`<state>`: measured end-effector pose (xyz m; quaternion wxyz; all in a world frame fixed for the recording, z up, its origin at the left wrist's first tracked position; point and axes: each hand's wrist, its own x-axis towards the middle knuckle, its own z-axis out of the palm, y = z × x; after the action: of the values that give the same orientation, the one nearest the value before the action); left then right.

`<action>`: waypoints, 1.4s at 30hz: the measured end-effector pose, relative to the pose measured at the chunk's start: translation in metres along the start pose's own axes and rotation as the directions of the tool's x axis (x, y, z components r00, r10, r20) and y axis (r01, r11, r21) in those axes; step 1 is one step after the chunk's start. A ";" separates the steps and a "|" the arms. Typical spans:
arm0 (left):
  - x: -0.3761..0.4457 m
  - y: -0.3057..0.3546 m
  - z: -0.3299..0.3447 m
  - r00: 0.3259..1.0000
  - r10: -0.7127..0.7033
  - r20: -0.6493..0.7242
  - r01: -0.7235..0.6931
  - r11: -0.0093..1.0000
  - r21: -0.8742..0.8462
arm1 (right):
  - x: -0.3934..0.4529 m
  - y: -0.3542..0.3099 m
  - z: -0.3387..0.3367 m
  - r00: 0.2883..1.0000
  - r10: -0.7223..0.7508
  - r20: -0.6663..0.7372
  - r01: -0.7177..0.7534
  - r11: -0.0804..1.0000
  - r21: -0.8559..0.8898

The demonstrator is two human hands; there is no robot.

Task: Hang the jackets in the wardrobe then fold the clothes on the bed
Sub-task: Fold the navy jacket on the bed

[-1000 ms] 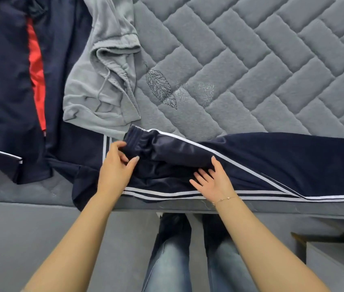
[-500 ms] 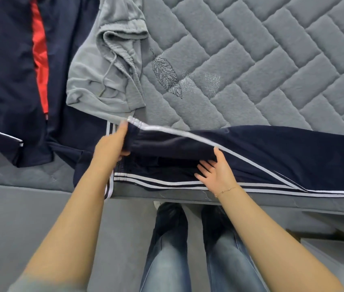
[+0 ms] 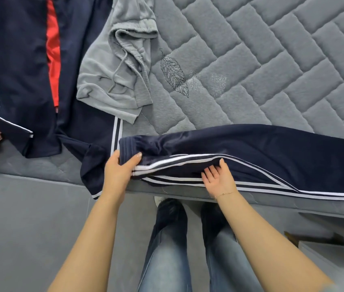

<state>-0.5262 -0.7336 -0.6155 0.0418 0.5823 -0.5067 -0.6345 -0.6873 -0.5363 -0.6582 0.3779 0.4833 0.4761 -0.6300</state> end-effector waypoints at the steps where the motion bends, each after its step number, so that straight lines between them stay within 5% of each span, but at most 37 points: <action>1: 0.001 0.011 -0.004 0.993 0.109 0.031 -0.108 0.993 -0.036 | 0.002 -0.004 0.001 1.000 -0.012 -0.015 0.013 0.999 0.032; 5: 0.019 0.030 -0.020 0.962 0.273 0.020 -0.272 0.960 -0.061 | 0.007 -0.016 -0.005 0.998 -0.014 -0.066 0.024 0.987 0.159; 10: 0.038 -0.016 -0.019 0.965 -0.137 -0.222 0.138 0.990 -0.010 | 0.009 -0.026 -0.021 0.999 0.004 -0.038 0.008 0.952 0.304; 15: 0.026 -0.033 0.002 0.874 -0.275 -0.402 0.193 0.953 -0.232 | 0.013 -0.033 -0.023 0.992 -0.062 -0.113 0.070 0.996 0.064; 18: 0.020 -0.033 0.017 0.857 -0.411 -0.311 0.295 0.886 -0.357 | 0.015 -0.035 -0.032 0.979 -0.110 -0.174 0.103 0.993 -0.051; 22: 0.012 -0.032 0.020 0.893 -0.392 -0.221 0.235 0.826 -0.513 | 0.009 -0.036 -0.059 0.948 -0.180 -0.262 0.179 0.983 -0.031; 27: 0.004 -0.037 0.011 0.900 -0.360 -0.244 0.179 0.818 -0.546 | 0.014 -0.052 -0.059 0.980 -0.164 -0.109 0.149 0.980 -0.130; 31: 0.009 -0.035 0.009 0.898 -0.359 -0.255 0.149 0.793 -0.591 | 0.029 -0.070 -0.037 0.953 -0.137 -0.270 0.099 0.984 -0.150; 34: 0.010 -0.036 0.015 0.919 -0.362 -0.158 0.166 0.716 -0.678 | 0.030 -0.068 -0.042 0.875 -0.244 -0.419 0.206 0.969 -0.136; 36: 0.009 -0.038 0.020 0.906 -0.371 -0.203 0.170 0.759 -0.628 | 0.023 -0.061 -0.058 0.827 -0.276 -0.490 0.248 0.961 -0.123; 39: 0.010 -0.051 0.021 0.871 -0.390 -0.299 0.162 0.801 -0.576 | 0.020 -0.046 -0.091 0.928 -0.163 -0.335 0.161 0.986 -0.033; 42: 0.009 -0.063 0.031 0.874 -0.450 -0.182 0.253 0.741 -0.622 | 0.021 -0.043 -0.116 0.990 -0.043 -0.137 0.047 0.999 0.023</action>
<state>-0.5190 -0.6906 -0.6713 0.1764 0.7222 -0.1543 -0.6508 -0.7038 -0.4133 -0.6781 0.3238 0.5194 0.5032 -0.6100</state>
